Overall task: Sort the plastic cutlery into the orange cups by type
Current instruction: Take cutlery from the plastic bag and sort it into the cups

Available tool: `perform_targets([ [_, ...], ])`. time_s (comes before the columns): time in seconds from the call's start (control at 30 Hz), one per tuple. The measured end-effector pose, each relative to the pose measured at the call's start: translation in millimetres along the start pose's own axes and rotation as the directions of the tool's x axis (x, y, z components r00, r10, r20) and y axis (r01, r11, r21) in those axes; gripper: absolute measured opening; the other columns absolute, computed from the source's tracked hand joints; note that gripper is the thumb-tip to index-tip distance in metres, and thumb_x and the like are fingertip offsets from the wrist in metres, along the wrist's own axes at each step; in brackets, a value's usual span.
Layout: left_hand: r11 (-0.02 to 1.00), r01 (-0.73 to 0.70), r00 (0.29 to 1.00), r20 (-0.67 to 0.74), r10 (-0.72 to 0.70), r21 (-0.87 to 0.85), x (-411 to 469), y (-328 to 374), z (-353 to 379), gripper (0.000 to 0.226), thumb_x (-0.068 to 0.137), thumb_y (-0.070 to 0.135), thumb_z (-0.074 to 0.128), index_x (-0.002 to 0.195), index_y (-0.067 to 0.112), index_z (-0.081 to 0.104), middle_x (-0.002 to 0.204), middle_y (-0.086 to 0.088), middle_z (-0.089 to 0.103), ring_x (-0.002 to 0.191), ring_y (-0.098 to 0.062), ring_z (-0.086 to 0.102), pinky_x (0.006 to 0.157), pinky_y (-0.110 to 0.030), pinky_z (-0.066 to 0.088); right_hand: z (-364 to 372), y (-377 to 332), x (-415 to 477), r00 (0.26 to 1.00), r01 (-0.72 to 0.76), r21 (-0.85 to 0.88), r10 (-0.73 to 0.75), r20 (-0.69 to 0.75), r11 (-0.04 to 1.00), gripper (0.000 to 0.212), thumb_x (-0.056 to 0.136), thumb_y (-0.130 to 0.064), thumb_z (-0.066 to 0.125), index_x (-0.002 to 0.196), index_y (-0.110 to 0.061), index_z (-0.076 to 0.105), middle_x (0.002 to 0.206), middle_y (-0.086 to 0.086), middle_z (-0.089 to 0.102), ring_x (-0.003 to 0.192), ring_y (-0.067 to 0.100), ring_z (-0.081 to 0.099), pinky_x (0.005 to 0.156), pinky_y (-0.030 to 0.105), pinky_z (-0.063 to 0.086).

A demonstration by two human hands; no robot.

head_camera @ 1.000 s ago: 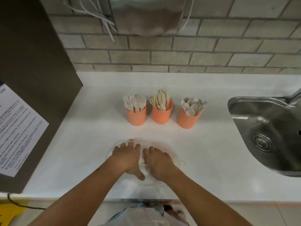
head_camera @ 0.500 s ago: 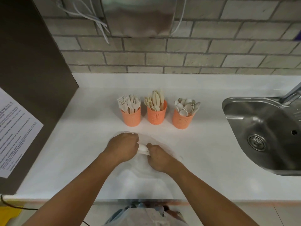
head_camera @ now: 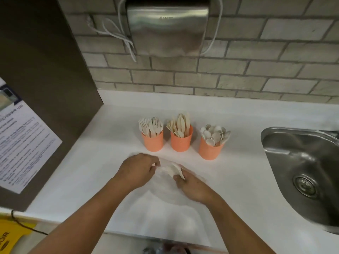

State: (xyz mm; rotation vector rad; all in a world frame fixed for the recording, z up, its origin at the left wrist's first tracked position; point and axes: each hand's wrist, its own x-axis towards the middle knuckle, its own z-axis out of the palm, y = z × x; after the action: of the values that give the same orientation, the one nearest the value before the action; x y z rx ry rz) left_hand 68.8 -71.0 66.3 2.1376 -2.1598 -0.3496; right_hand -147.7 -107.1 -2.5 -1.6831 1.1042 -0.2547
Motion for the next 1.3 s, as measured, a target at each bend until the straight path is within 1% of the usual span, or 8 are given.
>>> perform_targets([
  [0.17, 0.987, 0.056, 0.998, 0.02, -0.054, -0.15, 5.5, 6.4, -1.4, 0.02, 0.092, 0.042, 0.059, 0.104, 0.04, 0.074, 0.093, 0.018, 0.069, 0.094, -0.009, 0.064, 0.083, -0.026, 0.051, -3.1, -1.9, -1.7, 0.993, 0.115, 0.058, -0.112, -0.045, 0.992, 0.04, 0.103, -0.048, 0.049, 0.143, -0.042, 0.051, 0.129, -0.023, 0.063, 0.112, -0.002, 0.059, 0.104, 0.028, 0.046],
  [0.33, 0.96, -0.052, 0.997, -0.07, 0.034, -0.275, 12.3, 4.3, -0.2, 0.034, 0.083, 0.068, 0.063, 0.091, 0.037, 0.075, 0.101, 0.013, 0.064, 0.095, -0.006, 0.062, 0.087, -0.032, 0.052, -8.8, -8.3, -2.5, 0.984, 0.173, 0.281, -0.151, -0.1, 0.944, 0.026, 0.108, -0.033, 0.051, 0.132, -0.038, 0.059, 0.071, -0.029, 0.064, 0.064, -0.008, 0.056, 0.065, 0.012, 0.042],
  [0.5, 0.924, -0.097, 0.977, -0.214, 0.017, -0.371, 14.8, 8.5, -3.8, 0.012, 0.092, 0.031, 0.077, 0.103, 0.035, 0.079, 0.095, 0.015, 0.072, 0.084, -0.004, 0.066, 0.079, -0.029, 0.055, -8.0, -9.4, 2.5, 0.993, 0.061, 0.546, 0.007, -0.122, 0.836, 0.023, 0.107, -0.032, 0.052, 0.128, -0.034, 0.063, 0.094, -0.009, 0.074, 0.082, 0.011, 0.069, 0.07, 0.033, 0.054],
  [0.63, 0.906, -0.114, 0.975, -0.221, 0.023, -0.407, 14.7, 8.0, 1.5, 0.024, 0.098, 0.019, 0.068, 0.111, 0.037, 0.075, 0.09, 0.012, 0.062, 0.079, -0.002, 0.061, 0.075, -0.017, 0.049, -14.6, -9.1, -0.6, 0.991, 0.04, 0.619, 0.046, -0.122, 0.784, 0.022, 0.108, -0.032, 0.05, 0.111, -0.013, 0.06, 0.078, 0.002, 0.068, 0.074, 0.022, 0.062, 0.071, 0.04, 0.051],
  [0.87, 0.91, -0.142, 0.981, -0.175, 0.078, -0.39, 16.7, 6.3, 5.2, 0.017, 0.096, 0.019, 0.066, 0.105, 0.031, 0.075, 0.098, 0.012, 0.063, 0.088, 0.004, 0.059, 0.074, -0.005, 0.038, -13.2, -11.1, -2.7, 0.998, 0.019, 0.513, 0.015, -0.062, 0.858, 0.022, 0.105, -0.036, 0.057, 0.117, -0.022, 0.068, 0.093, 0.005, 0.075, 0.082, 0.021, 0.068, 0.075, 0.037, 0.054],
  [1.03, 0.898, -0.149, 0.982, -0.17, 0.085, -0.413, 19.7, 3.2, 3.2, 0.013, 0.091, 0.03, 0.075, 0.103, 0.029, 0.07, 0.097, 0.016, 0.065, 0.089, -0.003, 0.059, 0.079, -0.027, 0.051, -5.5, -20.3, -0.3, 0.999, 0.03, 0.529, -0.004, -0.052, 0.848, 0.025, 0.106, -0.027, 0.057, 0.13, -0.027, 0.063, 0.095, -0.007, 0.071, 0.086, 0.012, 0.064, 0.076, 0.031, 0.053],
  [1.17, 0.891, -0.125, 0.988, -0.14, 0.07, -0.436, 19.9, -1.8, 1.3, 0.021, 0.079, 0.044, 0.085, 0.086, 0.037, 0.067, 0.08, 0.011, 0.063, 0.076, -0.011, 0.057, 0.069, -0.033, 0.048, -5.9, -27.4, 0.6, 0.997, -0.049, 0.7, 0.081, -0.012, 0.712, 0.015, 0.105, -0.024, 0.058, 0.114, -0.018, 0.068, 0.089, 0.004, 0.065, 0.074, 0.014, 0.061, 0.063, 0.027, 0.051],
  [1.3, 0.881, -0.143, 0.986, -0.146, 0.086, -0.451, 23.2, -3.0, 1.4, 0.024, 0.077, 0.044, 0.089, 0.08, 0.034, 0.068, 0.079, 0.009, 0.061, 0.076, -0.012, 0.056, 0.069, -0.035, 0.048, -7.7, -23.7, 4.4, 0.997, -0.041, 0.695, 0.072, -0.016, 0.718, 0.02, 0.106, -0.027, 0.056, 0.111, -0.012, 0.068, 0.088, 0.005, 0.071, 0.078, 0.02, 0.061, 0.065, 0.031, 0.05],
])
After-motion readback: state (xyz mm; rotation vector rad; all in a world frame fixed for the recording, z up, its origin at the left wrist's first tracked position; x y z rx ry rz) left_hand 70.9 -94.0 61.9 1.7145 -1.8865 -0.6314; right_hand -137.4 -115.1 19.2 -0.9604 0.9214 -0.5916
